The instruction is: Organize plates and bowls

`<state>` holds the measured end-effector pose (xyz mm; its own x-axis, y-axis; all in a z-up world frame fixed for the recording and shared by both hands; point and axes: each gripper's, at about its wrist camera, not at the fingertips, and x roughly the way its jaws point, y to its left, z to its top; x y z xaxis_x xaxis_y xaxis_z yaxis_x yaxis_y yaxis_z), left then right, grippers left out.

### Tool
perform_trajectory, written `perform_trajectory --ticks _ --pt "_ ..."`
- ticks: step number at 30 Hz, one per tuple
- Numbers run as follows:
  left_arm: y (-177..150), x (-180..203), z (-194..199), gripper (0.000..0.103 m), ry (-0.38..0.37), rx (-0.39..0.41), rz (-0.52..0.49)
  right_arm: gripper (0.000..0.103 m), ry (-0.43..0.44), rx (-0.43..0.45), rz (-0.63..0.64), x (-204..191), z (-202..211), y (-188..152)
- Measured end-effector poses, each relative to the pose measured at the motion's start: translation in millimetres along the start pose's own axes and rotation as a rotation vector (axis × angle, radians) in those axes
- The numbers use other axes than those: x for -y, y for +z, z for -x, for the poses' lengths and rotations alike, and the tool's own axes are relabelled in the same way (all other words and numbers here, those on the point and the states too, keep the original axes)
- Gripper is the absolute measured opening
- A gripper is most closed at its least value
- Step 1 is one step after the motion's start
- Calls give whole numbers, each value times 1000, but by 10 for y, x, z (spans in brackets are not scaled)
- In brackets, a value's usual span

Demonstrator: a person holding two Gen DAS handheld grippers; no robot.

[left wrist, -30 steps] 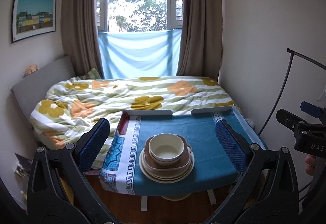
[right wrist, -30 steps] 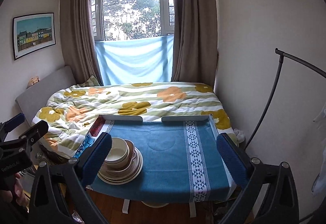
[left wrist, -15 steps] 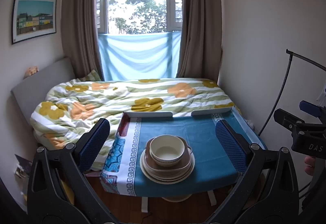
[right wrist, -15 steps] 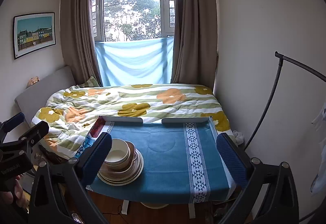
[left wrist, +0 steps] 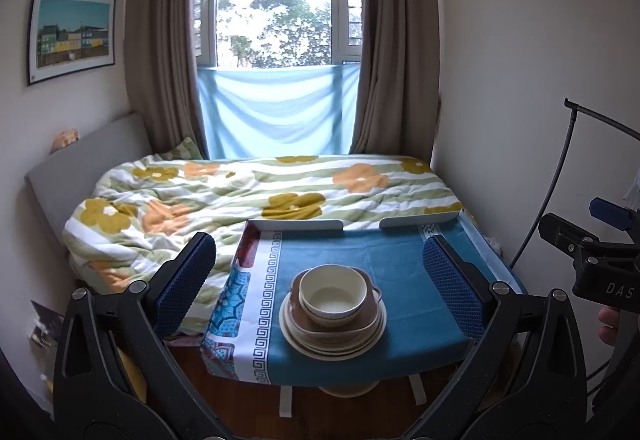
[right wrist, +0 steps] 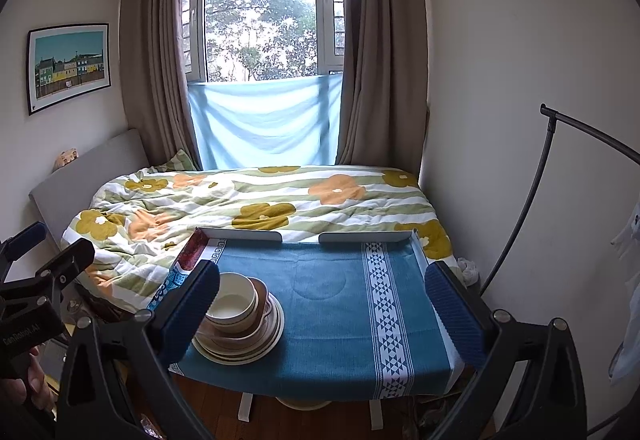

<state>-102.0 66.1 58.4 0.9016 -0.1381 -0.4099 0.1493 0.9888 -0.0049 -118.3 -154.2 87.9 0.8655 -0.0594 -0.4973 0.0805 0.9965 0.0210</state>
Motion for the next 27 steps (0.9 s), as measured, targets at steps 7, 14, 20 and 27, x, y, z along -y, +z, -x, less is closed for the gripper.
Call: perform_trajectory --ticks 7,14,20,27 --pt "-6 -10 18 103 0 -1 -1 102 -6 0 -5 14 6 12" --pt "-15 -37 6 103 -4 -7 -7 102 -12 -7 -7 2 6 -1" --pt "-17 -52 10 103 4 3 -14 102 -12 -6 -7 2 2 -2" --pt "2 -90 19 103 28 24 -23 102 -13 -13 -7 -11 -26 -4"
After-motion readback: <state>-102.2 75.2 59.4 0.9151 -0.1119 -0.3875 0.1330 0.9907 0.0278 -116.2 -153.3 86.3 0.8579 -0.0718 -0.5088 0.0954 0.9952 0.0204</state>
